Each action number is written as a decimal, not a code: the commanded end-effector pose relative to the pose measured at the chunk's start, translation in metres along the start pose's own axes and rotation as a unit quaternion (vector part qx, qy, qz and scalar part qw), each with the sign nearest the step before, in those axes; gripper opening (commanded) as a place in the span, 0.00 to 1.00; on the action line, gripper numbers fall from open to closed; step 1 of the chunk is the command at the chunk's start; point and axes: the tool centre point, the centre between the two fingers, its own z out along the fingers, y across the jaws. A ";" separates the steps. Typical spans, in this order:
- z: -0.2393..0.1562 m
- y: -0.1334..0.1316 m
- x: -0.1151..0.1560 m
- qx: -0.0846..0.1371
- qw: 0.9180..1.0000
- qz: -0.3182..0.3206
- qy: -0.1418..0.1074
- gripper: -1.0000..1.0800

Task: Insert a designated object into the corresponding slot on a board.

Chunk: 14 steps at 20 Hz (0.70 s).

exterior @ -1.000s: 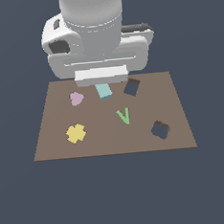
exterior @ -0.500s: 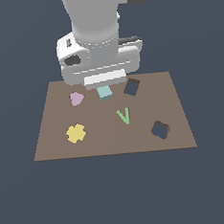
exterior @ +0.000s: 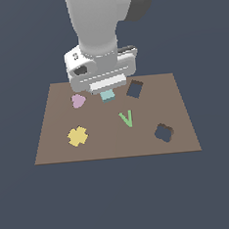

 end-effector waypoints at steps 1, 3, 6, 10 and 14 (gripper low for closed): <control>0.006 0.000 -0.003 -0.001 1.000 -0.008 0.001 0.96; 0.008 0.001 -0.004 -0.001 1.000 -0.011 0.002 0.96; 0.008 0.001 -0.004 -0.001 1.000 -0.010 0.001 0.96; 0.013 0.001 -0.004 -0.001 1.000 -0.010 0.001 0.96; 0.024 0.001 -0.004 -0.001 1.000 -0.011 0.001 0.96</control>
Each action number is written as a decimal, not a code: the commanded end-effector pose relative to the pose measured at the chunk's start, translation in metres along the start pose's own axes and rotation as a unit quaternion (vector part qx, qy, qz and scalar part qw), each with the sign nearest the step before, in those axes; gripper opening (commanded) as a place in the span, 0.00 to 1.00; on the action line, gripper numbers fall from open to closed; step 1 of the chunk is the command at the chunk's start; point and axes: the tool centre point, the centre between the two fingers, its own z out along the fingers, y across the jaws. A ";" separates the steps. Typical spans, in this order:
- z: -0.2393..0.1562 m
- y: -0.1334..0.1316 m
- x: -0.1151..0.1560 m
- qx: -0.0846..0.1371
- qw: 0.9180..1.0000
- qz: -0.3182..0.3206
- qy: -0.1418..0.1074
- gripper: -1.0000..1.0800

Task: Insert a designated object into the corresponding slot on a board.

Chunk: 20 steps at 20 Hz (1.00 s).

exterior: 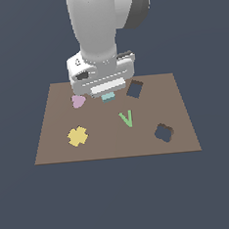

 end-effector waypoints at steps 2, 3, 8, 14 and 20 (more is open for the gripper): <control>0.008 0.000 0.000 0.000 1.000 -0.001 0.000 0.96; 0.009 0.000 0.000 0.000 1.000 -0.001 0.000 0.96; 0.009 0.000 0.000 0.000 1.000 -0.001 0.000 0.00; 0.009 0.000 0.000 0.000 1.000 -0.001 0.000 0.00; 0.008 -0.001 -0.001 0.000 1.000 0.004 0.000 0.00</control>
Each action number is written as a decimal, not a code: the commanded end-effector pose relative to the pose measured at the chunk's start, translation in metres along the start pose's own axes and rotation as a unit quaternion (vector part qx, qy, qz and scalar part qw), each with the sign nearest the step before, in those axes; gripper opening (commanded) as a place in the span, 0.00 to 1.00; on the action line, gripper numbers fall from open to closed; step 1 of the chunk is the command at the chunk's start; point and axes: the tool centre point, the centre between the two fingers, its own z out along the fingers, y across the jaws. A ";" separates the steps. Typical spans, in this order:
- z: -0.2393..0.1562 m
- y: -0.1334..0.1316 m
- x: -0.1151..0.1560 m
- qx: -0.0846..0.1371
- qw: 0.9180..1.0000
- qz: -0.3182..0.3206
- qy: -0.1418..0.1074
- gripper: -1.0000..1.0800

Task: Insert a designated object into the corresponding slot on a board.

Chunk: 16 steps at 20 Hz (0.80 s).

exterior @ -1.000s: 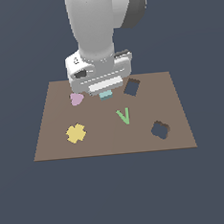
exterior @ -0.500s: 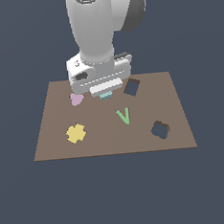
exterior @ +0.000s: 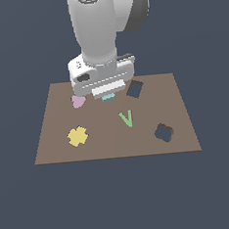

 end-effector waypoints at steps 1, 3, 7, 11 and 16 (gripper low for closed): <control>0.000 -0.002 0.000 0.000 1.000 0.005 0.000 0.00; 0.000 -0.004 -0.001 0.000 1.000 0.012 0.000 0.00; -0.001 -0.010 -0.002 0.000 0.999 0.034 0.000 0.00; -0.002 -0.020 -0.003 0.000 0.998 0.065 0.000 0.00; -0.003 -0.036 -0.003 0.000 0.993 0.116 0.000 0.00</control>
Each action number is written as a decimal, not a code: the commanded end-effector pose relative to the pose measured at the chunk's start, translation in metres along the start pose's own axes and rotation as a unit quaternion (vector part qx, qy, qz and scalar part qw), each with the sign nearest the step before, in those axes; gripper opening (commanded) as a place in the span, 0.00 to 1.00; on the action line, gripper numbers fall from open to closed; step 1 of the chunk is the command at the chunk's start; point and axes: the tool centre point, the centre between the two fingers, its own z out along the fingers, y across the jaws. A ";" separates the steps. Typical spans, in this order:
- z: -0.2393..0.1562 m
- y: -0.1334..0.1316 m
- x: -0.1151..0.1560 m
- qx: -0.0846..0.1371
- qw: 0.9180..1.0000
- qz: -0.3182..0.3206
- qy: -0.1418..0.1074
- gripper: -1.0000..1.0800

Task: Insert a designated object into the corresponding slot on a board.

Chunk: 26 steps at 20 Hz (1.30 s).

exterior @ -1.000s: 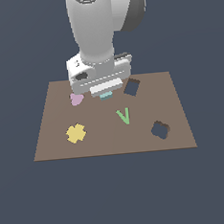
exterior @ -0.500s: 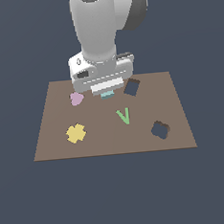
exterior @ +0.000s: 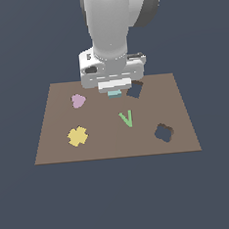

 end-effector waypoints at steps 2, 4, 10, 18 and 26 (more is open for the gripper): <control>-0.001 -0.013 -0.002 0.000 0.999 0.041 0.000 0.00; -0.002 -0.021 -0.002 0.000 0.998 0.067 0.000 0.00; -0.004 -0.046 -0.001 0.000 0.989 0.145 0.000 0.00; -0.006 -0.068 0.004 0.000 0.976 0.218 0.000 0.00; -0.007 -0.080 0.009 0.000 0.967 0.255 0.000 0.00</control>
